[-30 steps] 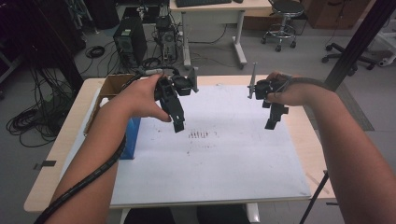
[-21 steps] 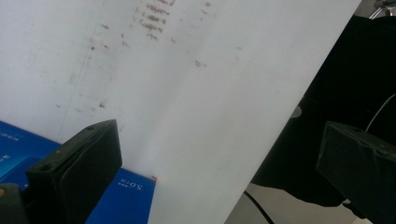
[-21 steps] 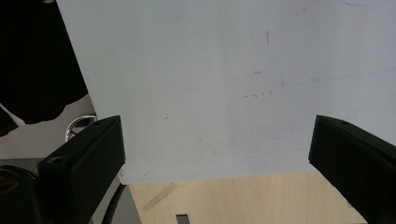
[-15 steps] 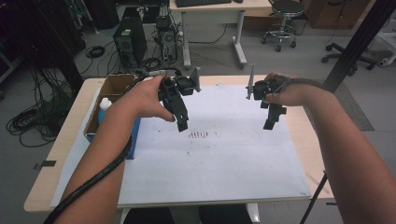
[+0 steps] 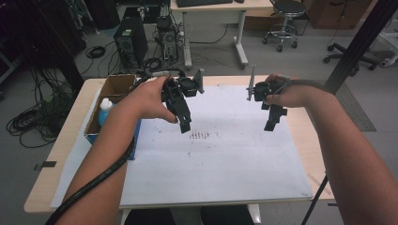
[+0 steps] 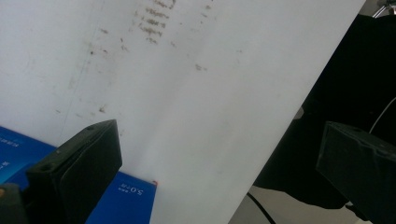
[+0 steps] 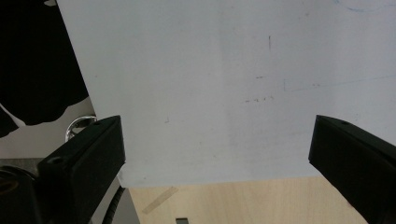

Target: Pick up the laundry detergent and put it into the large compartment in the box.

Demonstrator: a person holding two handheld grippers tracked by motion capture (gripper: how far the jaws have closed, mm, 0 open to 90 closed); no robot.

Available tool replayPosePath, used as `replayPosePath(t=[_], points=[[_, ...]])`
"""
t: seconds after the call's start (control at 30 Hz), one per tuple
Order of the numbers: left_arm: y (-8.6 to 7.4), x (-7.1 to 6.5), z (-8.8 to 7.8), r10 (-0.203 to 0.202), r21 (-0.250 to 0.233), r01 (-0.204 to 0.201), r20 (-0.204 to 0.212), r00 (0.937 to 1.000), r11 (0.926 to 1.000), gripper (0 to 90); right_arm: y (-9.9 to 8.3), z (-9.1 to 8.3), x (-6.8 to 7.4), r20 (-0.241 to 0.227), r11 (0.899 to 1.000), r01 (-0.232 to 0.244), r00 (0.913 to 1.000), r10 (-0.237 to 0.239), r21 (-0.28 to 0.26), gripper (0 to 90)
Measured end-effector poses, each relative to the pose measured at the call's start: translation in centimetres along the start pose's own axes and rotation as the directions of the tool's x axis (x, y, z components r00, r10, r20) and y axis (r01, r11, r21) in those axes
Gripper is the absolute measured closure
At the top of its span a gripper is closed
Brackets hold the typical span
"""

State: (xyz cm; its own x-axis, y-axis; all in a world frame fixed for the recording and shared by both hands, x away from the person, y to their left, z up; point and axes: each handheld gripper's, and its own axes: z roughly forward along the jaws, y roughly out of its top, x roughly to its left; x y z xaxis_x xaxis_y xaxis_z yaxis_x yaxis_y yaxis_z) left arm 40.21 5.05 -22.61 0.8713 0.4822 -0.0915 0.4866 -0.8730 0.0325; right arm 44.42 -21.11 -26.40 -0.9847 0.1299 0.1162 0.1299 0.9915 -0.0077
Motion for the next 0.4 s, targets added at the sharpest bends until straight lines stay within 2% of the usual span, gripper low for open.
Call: replayPosePath(t=[0.4], points=[[-0.48, -0.18, 0.32, -0.008, -0.015, 0.009, 0.016, 0.9998, 0.9999, 0.2, 0.47, 0.0, 0.41, 0.004, 1.0, 0.01, 0.9999, -0.01, -0.004, 3.5]])
